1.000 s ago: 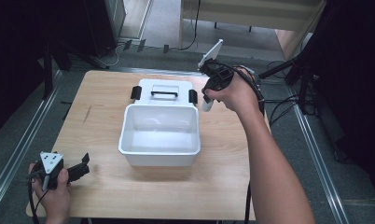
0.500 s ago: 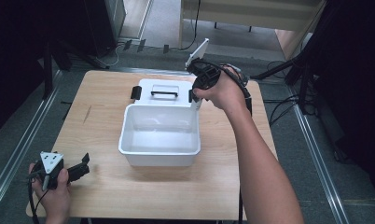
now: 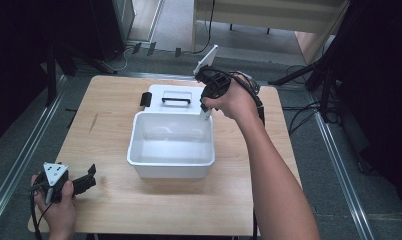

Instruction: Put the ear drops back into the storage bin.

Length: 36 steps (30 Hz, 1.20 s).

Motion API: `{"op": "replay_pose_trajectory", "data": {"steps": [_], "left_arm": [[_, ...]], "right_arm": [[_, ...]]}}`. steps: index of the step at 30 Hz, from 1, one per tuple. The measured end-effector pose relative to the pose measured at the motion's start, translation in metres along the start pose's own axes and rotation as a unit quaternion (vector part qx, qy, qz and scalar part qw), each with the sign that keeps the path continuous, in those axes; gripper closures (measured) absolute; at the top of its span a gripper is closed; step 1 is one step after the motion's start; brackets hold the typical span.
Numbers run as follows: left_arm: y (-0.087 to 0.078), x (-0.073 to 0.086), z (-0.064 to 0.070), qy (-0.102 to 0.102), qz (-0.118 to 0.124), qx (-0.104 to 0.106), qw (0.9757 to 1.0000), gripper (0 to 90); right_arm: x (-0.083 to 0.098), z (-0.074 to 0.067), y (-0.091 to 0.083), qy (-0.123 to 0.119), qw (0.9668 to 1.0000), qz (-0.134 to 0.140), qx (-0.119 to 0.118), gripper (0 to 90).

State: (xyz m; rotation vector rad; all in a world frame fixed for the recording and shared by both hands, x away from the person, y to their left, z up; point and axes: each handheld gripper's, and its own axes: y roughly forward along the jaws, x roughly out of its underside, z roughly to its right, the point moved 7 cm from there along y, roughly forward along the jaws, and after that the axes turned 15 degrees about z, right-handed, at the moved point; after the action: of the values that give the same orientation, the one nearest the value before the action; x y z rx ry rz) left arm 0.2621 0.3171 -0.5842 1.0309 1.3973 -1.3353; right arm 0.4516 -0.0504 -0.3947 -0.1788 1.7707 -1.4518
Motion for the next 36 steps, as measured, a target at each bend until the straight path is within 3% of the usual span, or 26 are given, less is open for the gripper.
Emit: {"op": "replay_pose_trajectory", "data": {"steps": [8,18,36], "left_arm": [[0.000,0.000,0.000,0.001,0.000,0.000,1.0000,0.0],[0.000,0.000,0.000,0.001,-0.001,0.000,1.0000,0.0],[0.000,0.000,0.000,0.003,-0.001,0.001,1.0000,0.0]], "right_arm": [[0.004,-0.002,0.002,-0.002,1.0000,-0.004,-0.008,72.5],[0.012,0.000,0.013,-0.004,0.9999,-0.010,-0.002,72.5],[0.020,-0.016,0.035,-0.052,0.9982,-0.020,0.024,72.4]]}}
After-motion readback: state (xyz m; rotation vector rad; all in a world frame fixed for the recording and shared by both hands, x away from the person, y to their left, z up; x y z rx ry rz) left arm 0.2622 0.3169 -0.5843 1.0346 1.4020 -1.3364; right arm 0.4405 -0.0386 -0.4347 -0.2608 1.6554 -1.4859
